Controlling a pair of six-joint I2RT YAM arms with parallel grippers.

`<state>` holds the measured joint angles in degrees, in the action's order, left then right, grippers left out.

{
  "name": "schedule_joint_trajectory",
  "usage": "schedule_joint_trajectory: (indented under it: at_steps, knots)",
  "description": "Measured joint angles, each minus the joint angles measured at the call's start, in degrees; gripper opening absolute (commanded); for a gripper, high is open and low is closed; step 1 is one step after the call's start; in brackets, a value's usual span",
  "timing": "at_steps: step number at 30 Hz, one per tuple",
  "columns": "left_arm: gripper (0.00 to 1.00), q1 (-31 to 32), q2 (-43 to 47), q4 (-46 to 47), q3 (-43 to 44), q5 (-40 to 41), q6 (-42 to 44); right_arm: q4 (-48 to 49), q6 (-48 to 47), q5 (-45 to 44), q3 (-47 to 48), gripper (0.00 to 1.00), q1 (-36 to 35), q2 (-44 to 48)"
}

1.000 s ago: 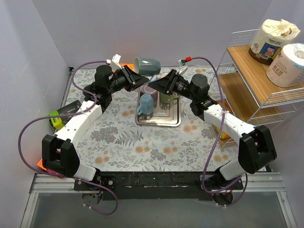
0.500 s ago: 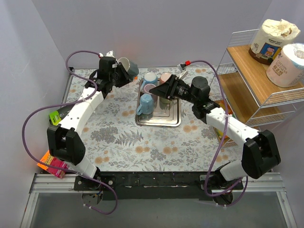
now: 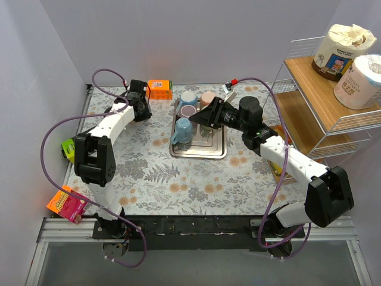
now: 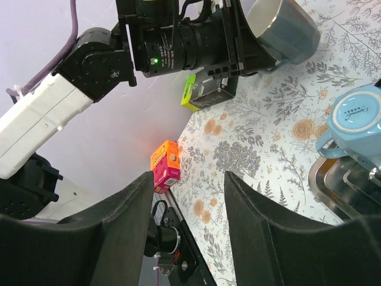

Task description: Turn the mug right side up

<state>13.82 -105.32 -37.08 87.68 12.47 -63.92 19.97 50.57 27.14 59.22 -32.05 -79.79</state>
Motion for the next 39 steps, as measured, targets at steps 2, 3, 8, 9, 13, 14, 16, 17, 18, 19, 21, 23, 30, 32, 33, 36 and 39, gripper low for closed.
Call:
schedule_joint_trajectory:
  at_steps: [2, 3, 8, 9, 13, 14, 16, 17, 18, 19, 21, 23, 30, 32, 33, 36, 39]
  knots:
    - [0.00, -0.98, -0.46, 0.02, 0.00, 1.46, 0.72, -0.48, -0.04, 0.00, 0.00, 0.58, 0.00, -0.02]
    - [0.00, -1.44, -0.70, 0.04, 0.00, 2.23, 1.05, -0.59, -0.04, 0.00, 0.00, 0.57, 0.00, -0.02]
    - [0.00, -2.21, -2.89, 0.66, -0.02, 5.33, 2.32, -0.61, -0.02, 0.04, 0.00, 0.57, 0.00, -0.09]
    - [0.00, -2.47, -3.48, 0.68, -0.02, 5.31, 2.43, -0.63, -0.02, 0.04, 0.00, 0.57, 0.00, -0.09]
    - [0.00, -2.99, -5.46, 1.64, -0.39, 4.85, 2.99, -0.72, -0.07, 0.04, 0.00, 0.57, 0.00, -0.09]
    - [0.00, -3.21, -5.62, 2.49, -0.57, 4.83, 3.19, -0.81, -0.13, 0.04, 0.00, 0.57, 0.00, -0.09]
    - [0.00, -3.67, -5.84, 3.78, -0.66, 4.68, 3.65, -1.09, -0.26, 0.04, 0.00, 0.57, 0.00, -0.09]
    - [0.00, -3.89, -5.90, 4.70, -0.90, 4.63, 3.96, -1.29, -0.26, 0.04, 0.00, 0.57, 0.00, -0.09]
    - [0.00, -4.04, -5.90, 5.42, -1.20, 4.61, 4.22, -1.51, -0.28, 0.04, 0.00, 0.57, 0.00, -0.09]
    - [0.00, -4.31, -5.90, 6.58, -1.79, 4.59, 4.63, -1.84, -0.31, 0.04, 0.00, 0.57, 0.00, -0.09]
    - [0.02, -4.63, -5.92, 7.67, -2.12, 4.39, 5.09, -2.32, -0.48, 0.04, 0.00, 0.57, 0.00, -0.09]
    - [0.21, -4.85, -5.97, 8.22, -2.12, 3.91, 5.44, -2.69, -0.85, 0.04, 0.02, 0.59, 0.00, -0.09]
    - [0.58, -5.09, -5.77, 10.45, -2.25, 2.19, 5.90, -10.75, -3.48, -1.44, 4.26, 0.63, 0.00, -1.92]
    - [0.64, -5.09, -5.38, 10.91, -2.54, 1.57, 5.86, -13.49, -4.50, -2.38, 6.32, 0.63, 0.00, -2.99]
    - [0.66, -5.09, -5.07, 11.10, -2.80, 1.31, 5.86, -14.49, -4.79, -2.84, 6.91, 0.63, 0.00, -3.34]
    - [0.77, -5.09, -3.43, 11.41, -3.89, -0.15, 5.70, -17.86, -5.44, -3.69, 7.78, 0.63, 0.00, -4.28]
    - [0.88, -5.09, 0.59, 11.41, -5.90, -2.80, 5.22, -20.94, -5.79, -4.55, 8.46, 0.63, 0.00, -5.42]
